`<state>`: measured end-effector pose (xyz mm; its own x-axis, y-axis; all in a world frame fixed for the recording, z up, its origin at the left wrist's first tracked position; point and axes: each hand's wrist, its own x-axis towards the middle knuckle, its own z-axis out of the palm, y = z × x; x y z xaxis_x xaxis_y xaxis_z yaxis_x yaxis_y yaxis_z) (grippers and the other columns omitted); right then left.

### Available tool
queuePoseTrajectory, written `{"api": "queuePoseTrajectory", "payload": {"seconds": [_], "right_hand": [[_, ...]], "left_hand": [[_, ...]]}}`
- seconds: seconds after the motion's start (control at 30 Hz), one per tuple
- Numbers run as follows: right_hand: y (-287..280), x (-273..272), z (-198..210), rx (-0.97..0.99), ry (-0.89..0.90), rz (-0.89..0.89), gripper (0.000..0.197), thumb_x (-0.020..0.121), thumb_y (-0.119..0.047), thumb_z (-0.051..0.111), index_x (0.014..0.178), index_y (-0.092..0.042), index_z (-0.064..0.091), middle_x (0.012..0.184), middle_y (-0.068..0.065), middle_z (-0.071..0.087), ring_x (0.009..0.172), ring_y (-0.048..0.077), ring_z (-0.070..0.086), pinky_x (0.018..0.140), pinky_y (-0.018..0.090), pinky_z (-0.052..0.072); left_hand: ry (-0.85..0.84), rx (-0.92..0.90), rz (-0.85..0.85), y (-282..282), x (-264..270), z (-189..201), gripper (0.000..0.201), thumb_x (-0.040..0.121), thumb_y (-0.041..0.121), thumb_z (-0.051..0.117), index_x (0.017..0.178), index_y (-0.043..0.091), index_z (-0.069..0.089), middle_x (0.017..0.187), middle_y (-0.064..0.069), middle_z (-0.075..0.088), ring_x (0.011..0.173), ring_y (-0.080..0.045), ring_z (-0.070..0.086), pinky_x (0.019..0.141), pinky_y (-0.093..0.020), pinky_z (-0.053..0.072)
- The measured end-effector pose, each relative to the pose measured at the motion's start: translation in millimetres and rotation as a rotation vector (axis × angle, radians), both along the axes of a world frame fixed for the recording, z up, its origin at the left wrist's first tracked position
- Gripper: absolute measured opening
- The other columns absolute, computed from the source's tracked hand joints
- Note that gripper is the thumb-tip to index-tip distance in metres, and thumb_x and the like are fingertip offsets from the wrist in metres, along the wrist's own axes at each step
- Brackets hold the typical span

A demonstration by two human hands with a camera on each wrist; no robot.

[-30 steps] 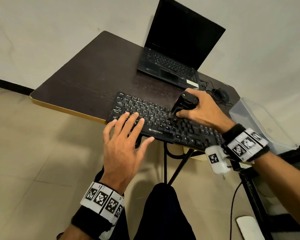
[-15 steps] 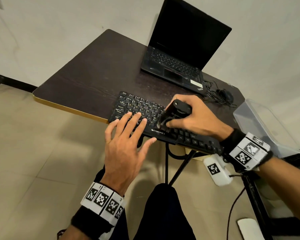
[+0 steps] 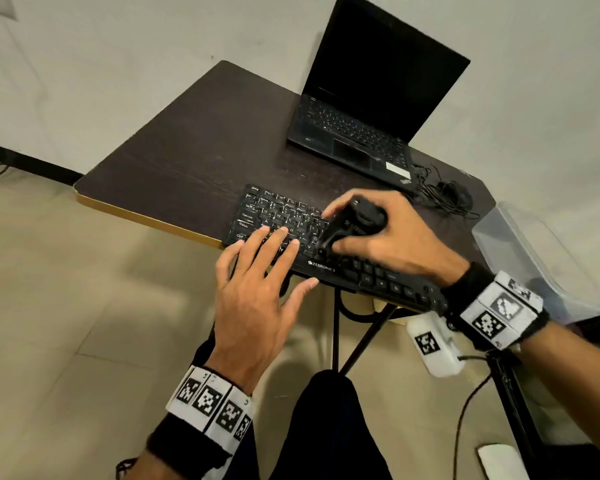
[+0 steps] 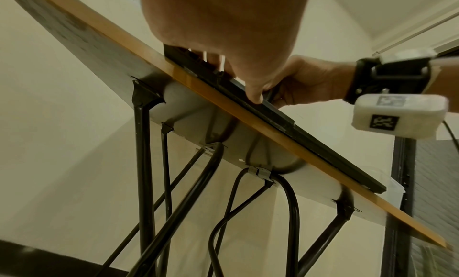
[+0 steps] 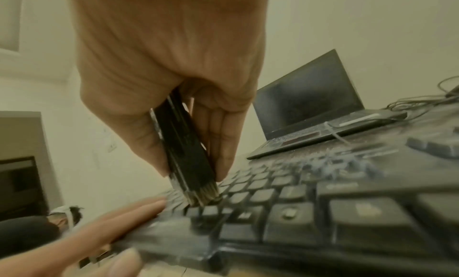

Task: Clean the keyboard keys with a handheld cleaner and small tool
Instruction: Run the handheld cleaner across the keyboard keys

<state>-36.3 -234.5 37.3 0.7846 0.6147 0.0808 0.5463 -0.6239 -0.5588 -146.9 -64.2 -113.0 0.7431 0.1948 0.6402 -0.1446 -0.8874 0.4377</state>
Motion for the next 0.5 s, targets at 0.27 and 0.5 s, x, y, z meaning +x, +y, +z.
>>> {"api": "queuePoseTrajectory", "payload": {"seconds": [0.27, 0.5], "right_hand": [[-2, 15, 9, -0.015, 0.06, -0.113, 0.032, 0.077, -0.01, 0.094, 0.105, -0.019, 0.08, 0.096, 0.002, 0.082, 0.09, 0.022, 0.08, 0.092, 0.049, 0.063], [4, 19, 9, -0.025, 0.029, -0.143, 0.032, 0.075, -0.016, 0.094, 0.103, -0.023, 0.079, 0.097, -0.002, 0.081, 0.092, 0.017, 0.079, 0.092, 0.051, 0.063]], "left_hand": [[0.014, 0.003, 0.003, 0, 0, 1, 0.053, 0.101, 0.056, 0.061, 0.139, 0.019, 0.067, 0.152, 0.001, 0.058, 0.148, -0.021, 0.046, 0.123, -0.043, 0.024], [0.021, 0.009, 0.004, 1, -1, 0, 0.053, 0.101, 0.057, 0.061, 0.139, 0.019, 0.066, 0.153, 0.001, 0.057, 0.148, -0.021, 0.046, 0.123, -0.044, 0.026]]}}
